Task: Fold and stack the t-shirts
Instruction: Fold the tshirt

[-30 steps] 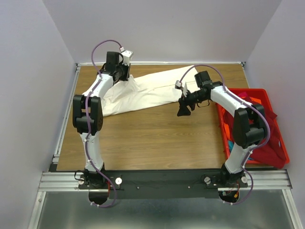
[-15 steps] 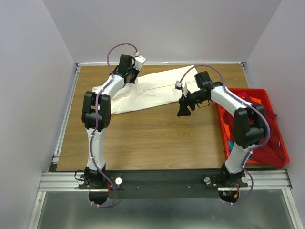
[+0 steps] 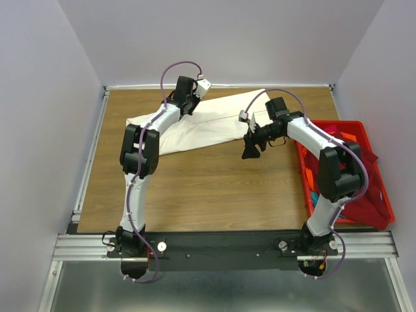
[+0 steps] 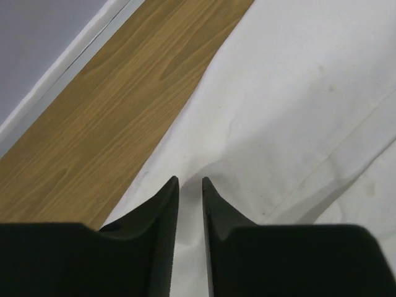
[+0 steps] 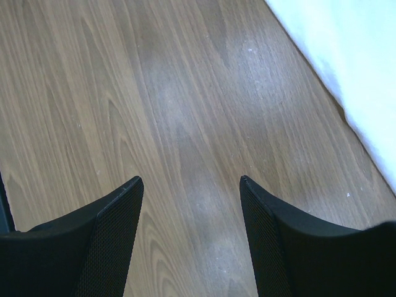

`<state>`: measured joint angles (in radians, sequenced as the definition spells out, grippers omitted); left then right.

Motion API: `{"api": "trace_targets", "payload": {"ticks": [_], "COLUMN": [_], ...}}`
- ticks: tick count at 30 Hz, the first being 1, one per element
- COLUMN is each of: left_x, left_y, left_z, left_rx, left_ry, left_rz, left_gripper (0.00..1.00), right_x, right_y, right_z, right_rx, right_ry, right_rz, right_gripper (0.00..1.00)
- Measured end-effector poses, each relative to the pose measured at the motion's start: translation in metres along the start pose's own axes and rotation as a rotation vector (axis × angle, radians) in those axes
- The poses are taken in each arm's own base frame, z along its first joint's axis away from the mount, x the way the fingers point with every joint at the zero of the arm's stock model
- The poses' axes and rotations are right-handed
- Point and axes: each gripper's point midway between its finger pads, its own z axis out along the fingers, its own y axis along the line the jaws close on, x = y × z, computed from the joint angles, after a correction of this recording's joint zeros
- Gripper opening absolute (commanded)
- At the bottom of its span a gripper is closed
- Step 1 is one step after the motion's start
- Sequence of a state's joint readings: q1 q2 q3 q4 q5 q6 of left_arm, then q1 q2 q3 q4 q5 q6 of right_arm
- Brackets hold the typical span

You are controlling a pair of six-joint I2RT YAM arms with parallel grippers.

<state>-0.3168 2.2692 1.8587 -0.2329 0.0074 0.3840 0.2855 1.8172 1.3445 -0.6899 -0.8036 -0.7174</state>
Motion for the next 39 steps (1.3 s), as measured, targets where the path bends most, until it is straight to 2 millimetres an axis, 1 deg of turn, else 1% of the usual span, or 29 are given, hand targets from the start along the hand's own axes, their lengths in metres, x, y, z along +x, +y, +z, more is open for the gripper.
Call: {"api": "trace_targets", "payload": {"ticks": [2, 5, 7, 11, 14, 15, 16, 17, 18, 19, 20, 21, 23, 24, 26, 27, 29, 32, 33, 34, 36, 39], "left_x": [0.000, -0.001, -0.002, -0.010, -0.020, -0.022, -0.021, -0.018, -0.015, -0.003, 0.002, 0.011, 0.027, 0.034, 0.049, 0.062, 0.079, 0.095, 0.100, 0.102, 0.100, 0.091], "left_y": [0.004, 0.016, 0.025, 0.051, 0.084, 0.093, 0.102, 0.107, 0.115, 0.122, 0.127, 0.128, 0.133, 0.132, 0.131, 0.128, 0.120, 0.103, 0.098, 0.094, 0.093, 0.101], "left_z": [-0.001, -0.003, -0.006, -0.028, -0.059, -0.070, -0.085, -0.094, -0.109, -0.127, -0.136, -0.145, -0.149, -0.145, -0.131, -0.119, -0.096, -0.063, -0.055, -0.048, -0.037, -0.026], "left_rx": [-0.033, -0.097, -0.140, -0.200, -0.227, -0.224, -0.221, -0.219, -0.227, -0.229, -0.235, -0.226, -0.201, -0.163, -0.107, -0.067, -0.002, 0.090, 0.114, 0.136, 0.162, 0.172], "left_ry": [0.009, 0.017, 0.010, -0.026, -0.092, -0.121, -0.147, -0.159, -0.188, -0.194, -0.210, -0.227, -0.232, -0.234, -0.221, -0.200, -0.164, -0.116, -0.098, -0.085, -0.079, -0.093], "left_rz": [-0.006, -0.026, -0.045, -0.129, -0.252, -0.295, -0.346, -0.376, -0.414, -0.465, -0.492, -0.532, -0.597, -0.639, -0.699, -0.738, -0.787, -0.835, -0.849, -0.856, -0.860, -0.851], "left_gripper": [0.46, 0.70, 0.82, 0.82, 0.82, 0.82, 0.82, 0.82, 0.82, 0.81, 0.80, 0.76, 0.71, 0.67, 0.66, 0.63, 0.63, 0.62, 0.61, 0.60, 0.60, 0.60], "right_x": [0.000, 0.000, 0.000, 0.001, 0.002, 0.002, 0.002, 0.002, 0.002, 0.002, 0.002, 0.002, 0.002, 0.002, 0.002, 0.002, 0.002, 0.002, 0.002, 0.003, 0.003, 0.004], "right_y": [0.000, 0.000, 0.000, 0.001, 0.001, 0.001, 0.001, 0.001, 0.000, 0.000, 0.000, 0.000, 0.000, 0.000, 0.000, 0.000, 0.000, 0.000, 0.000, 0.000, 0.000, 0.000], "right_z": [0.000, 0.000, 0.000, 0.000, 0.001, 0.001, 0.001, 0.001, 0.001, 0.001, 0.001, 0.001, 0.001, 0.001, 0.001, 0.001, 0.001, 0.001, 0.001, 0.001, 0.002, 0.002], "right_rx": [0.000, -0.001, -0.001, -0.003, -0.004, -0.004, -0.004, -0.004, -0.004, -0.004, -0.004, -0.004, -0.004, -0.004, -0.004, -0.004, -0.004, -0.004, -0.004, -0.005, -0.005, -0.006], "right_ry": [0.000, 0.000, 0.000, 0.001, 0.002, 0.002, 0.002, 0.002, 0.002, 0.003, 0.003, 0.003, 0.003, 0.003, 0.003, 0.003, 0.003, 0.003, 0.003, 0.004, 0.005, 0.006], "right_rz": [0.000, 0.000, 0.001, 0.003, 0.002, 0.001, 0.000, -0.002, -0.003, -0.004, -0.004, -0.004, -0.004, -0.004, -0.004, -0.004, -0.004, -0.004, -0.004, -0.003, -0.003, -0.001], "right_gripper": [0.71, 0.71, 0.70, 0.70, 0.71, 0.71, 0.71, 0.71, 0.71, 0.71, 0.71, 0.71, 0.71, 0.71, 0.71, 0.71, 0.71, 0.71, 0.71, 0.71, 0.71, 0.71]}}
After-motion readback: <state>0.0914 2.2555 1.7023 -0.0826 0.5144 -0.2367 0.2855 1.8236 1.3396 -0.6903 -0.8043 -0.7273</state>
